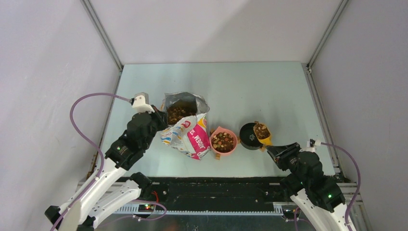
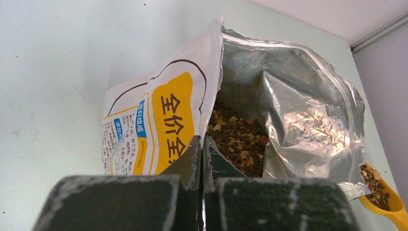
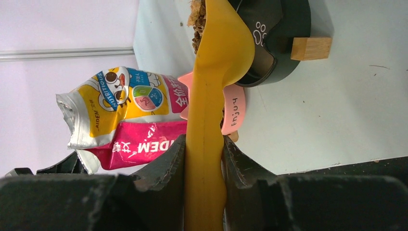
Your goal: Serve the pet food
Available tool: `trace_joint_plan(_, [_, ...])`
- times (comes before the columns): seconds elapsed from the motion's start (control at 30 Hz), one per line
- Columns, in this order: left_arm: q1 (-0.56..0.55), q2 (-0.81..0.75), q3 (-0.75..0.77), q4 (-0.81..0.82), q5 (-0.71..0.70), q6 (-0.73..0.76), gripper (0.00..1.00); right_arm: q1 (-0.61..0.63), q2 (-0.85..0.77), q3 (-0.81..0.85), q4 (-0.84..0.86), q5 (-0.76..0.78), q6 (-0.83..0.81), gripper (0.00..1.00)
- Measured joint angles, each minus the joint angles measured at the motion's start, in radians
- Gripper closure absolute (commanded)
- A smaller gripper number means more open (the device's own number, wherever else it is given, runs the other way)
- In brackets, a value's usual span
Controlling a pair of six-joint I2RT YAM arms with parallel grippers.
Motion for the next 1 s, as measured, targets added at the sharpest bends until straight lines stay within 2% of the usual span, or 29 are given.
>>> trace_joint_plan(0.47, [0.000, 0.001, 0.000, 0.000, -0.005, 0.000, 1.00, 0.000, 0.003, 0.001, -0.051, -0.005, 0.042, 1.00])
trace_joint_plan(0.77, [0.000, 0.001, 0.000, 0.000, -0.008, 0.000, 1.00, 0.000, 0.152, 0.090, -0.089, -0.021, 0.042, 1.00])
trace_joint_plan(1.0, [0.000, 0.002, 0.000, -0.001, -0.012, 0.000, 1.00, 0.000, 0.178, 0.122, -0.118, -0.017, 0.041, 1.00])
